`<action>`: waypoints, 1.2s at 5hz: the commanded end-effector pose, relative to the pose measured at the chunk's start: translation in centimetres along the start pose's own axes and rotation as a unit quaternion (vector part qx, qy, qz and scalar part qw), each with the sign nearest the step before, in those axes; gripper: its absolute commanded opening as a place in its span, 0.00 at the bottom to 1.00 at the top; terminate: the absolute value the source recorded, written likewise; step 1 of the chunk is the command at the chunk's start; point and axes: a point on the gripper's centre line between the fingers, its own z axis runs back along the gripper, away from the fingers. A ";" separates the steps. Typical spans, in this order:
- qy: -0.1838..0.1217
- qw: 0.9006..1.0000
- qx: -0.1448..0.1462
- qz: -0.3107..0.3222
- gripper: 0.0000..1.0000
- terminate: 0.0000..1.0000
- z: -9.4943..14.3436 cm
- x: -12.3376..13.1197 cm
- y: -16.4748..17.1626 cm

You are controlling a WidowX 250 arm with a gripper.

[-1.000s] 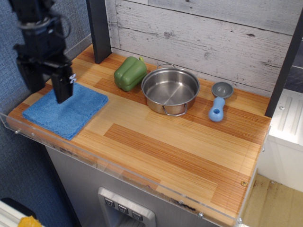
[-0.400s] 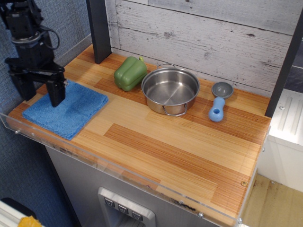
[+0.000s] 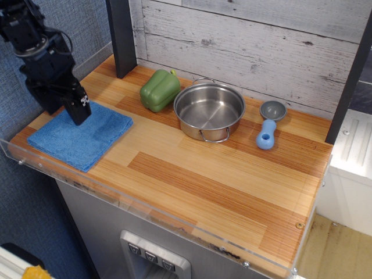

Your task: Place the napkin below the pot

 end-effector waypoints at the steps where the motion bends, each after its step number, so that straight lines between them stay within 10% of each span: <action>1: 0.003 0.999 -0.003 -0.035 1.00 0.00 0.4 -0.1 0.1; 6: 0.190 0.979 0.049 -0.059 1.00 0.00 -2.4 0.1 -3.0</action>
